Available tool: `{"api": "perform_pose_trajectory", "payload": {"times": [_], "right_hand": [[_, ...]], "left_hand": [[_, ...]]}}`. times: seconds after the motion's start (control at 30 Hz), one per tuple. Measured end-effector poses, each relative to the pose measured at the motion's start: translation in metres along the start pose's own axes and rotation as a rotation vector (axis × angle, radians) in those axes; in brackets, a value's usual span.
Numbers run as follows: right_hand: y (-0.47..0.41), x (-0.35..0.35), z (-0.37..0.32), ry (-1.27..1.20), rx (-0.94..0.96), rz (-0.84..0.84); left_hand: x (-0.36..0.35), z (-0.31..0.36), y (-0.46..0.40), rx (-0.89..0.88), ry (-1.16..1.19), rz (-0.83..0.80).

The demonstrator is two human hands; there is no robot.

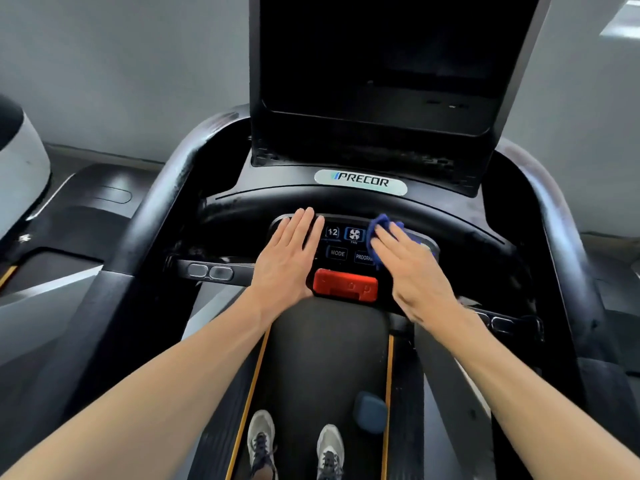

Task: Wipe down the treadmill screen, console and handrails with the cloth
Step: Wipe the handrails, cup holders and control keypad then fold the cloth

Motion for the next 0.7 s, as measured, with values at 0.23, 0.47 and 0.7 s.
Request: {"api": "perform_pose_trajectory", "payload": {"times": [0.23,0.47,0.7], "right_hand": [[-0.027,0.003,-0.015,-0.021,-0.011,0.047],[-0.01,-0.02,-0.04,-0.031,0.142,-0.084],[0.006,-0.014,-0.003,-0.009,0.269,-0.148]], "left_hand": [[0.0,0.0,0.0,-0.005,-0.049,-0.024],[0.0,-0.001,0.0,-0.011,-0.068,-0.014],[-0.002,-0.013,0.001,-0.009,-0.031,0.033]]}}
Point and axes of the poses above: each hand's wrist, its own y-axis away from the middle knuckle, its own x-axis out of the back of the hand, z = x × y, the point moved 4 cm from there along -y, towards the middle knuckle, and after that the axes turned 13 degrees about z, right-handed, at the moved point
